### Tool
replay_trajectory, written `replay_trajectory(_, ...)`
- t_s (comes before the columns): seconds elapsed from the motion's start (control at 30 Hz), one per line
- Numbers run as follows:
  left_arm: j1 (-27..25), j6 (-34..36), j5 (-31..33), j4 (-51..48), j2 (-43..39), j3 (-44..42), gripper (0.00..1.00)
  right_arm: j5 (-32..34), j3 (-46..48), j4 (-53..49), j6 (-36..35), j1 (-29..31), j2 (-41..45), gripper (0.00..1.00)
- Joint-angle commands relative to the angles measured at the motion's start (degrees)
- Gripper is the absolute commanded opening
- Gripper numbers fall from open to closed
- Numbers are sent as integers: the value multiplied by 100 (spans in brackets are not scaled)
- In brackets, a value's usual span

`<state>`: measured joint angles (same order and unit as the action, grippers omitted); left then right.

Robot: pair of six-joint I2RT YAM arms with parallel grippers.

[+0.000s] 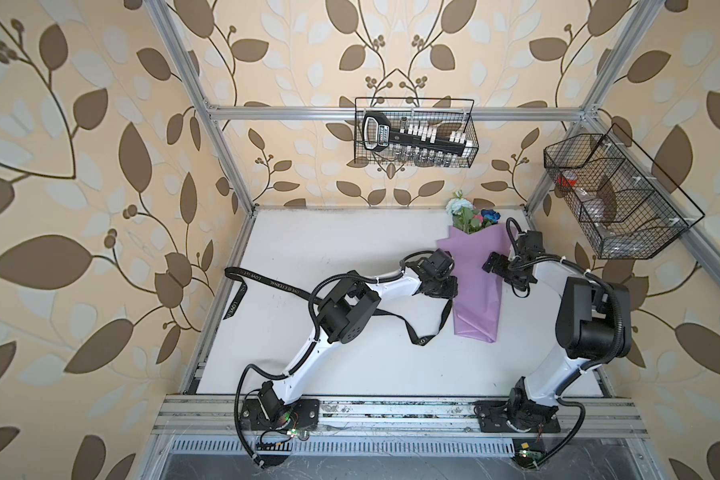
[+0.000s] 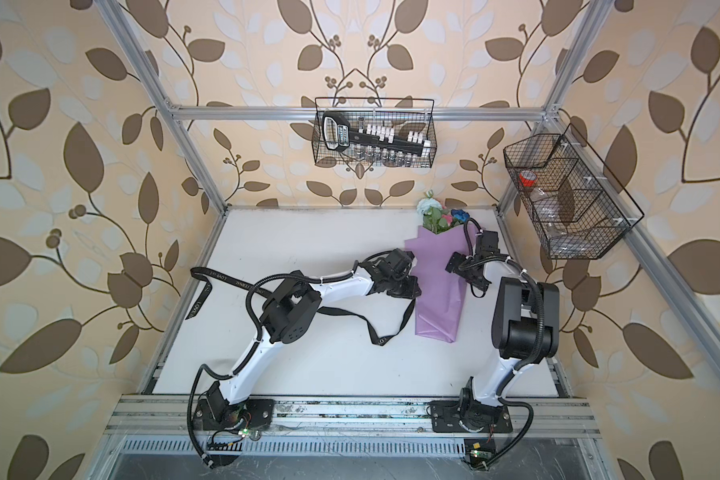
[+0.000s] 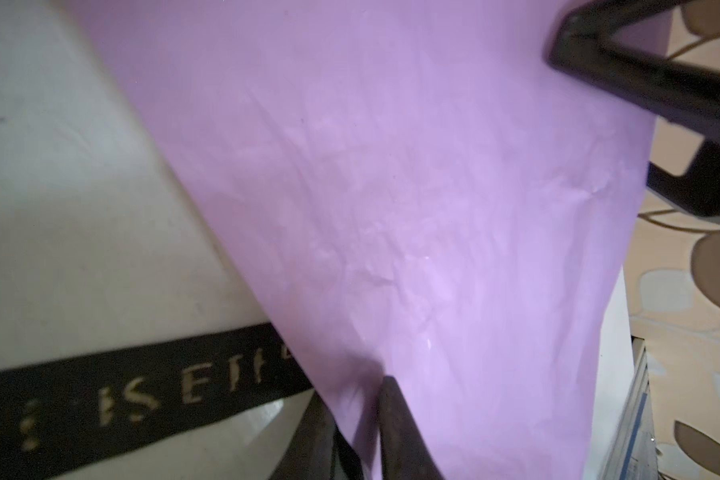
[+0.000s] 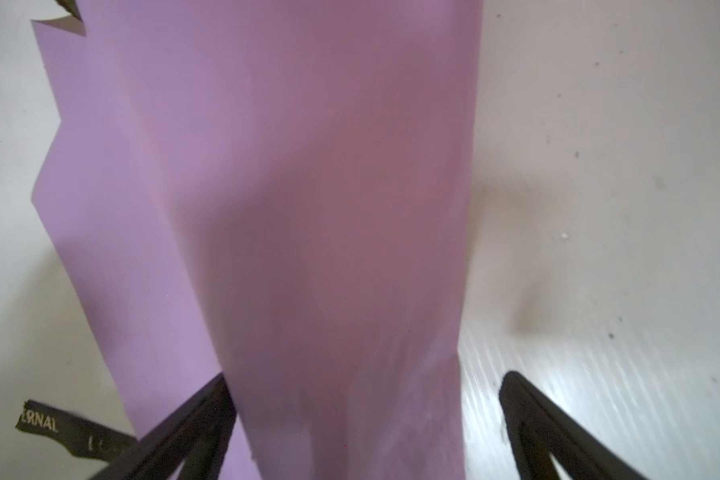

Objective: Tie the bouquet of fake flowers

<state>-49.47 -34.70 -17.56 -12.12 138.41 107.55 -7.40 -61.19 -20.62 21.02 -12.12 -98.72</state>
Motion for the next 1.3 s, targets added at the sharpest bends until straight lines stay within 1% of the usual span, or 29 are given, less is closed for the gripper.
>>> replay_trajectory(0.0,-19,-26,-71,-67,23,-3,20,-219,394,-26,87,-9,250,100)
replay_trajectory(0.07,-19,-34,-82,-41,21,-23,19,-414,522,184,117,-83,233,100)
replay_trajectory(0.17,-19,-37,-93,-54,76,32,15,-761,438,310,47,-141,-58,99)
replay_trajectory(0.3,-19,-77,-155,-89,190,165,10,-1463,381,561,0,-100,-334,99)
replay_trajectory(0.33,-19,-100,-168,-89,228,183,8,-1542,365,560,-19,-52,-371,99)
replay_trajectory(0.4,-19,-124,-198,-80,276,221,7,-1513,354,542,-40,69,-387,99)
replay_trajectory(0.43,-19,-132,-213,-79,303,246,5,-1494,354,538,-45,139,-385,99)
replay_trajectory(0.5,-19,-142,-239,-84,340,283,4,-1376,344,486,-54,279,-394,99)
replay_trajectory(0.73,-19,-142,-283,-80,368,319,3,-625,108,72,-159,772,-631,100)
replay_trajectory(0.9,-19,-142,-302,-54,380,328,3,-557,-66,-71,-260,1090,-873,100)
replay_trajectory(1.03,-19,-132,-305,-54,381,338,3,-264,-274,-307,-300,1434,-1169,99)
replay_trajectory(1.1,-19,-133,-305,-53,372,329,3,11,-387,-487,-300,1563,-1337,100)
replay_trajectory(1.27,-19,-129,-283,14,265,201,2,955,-691,-1050,-352,1865,-1745,100)
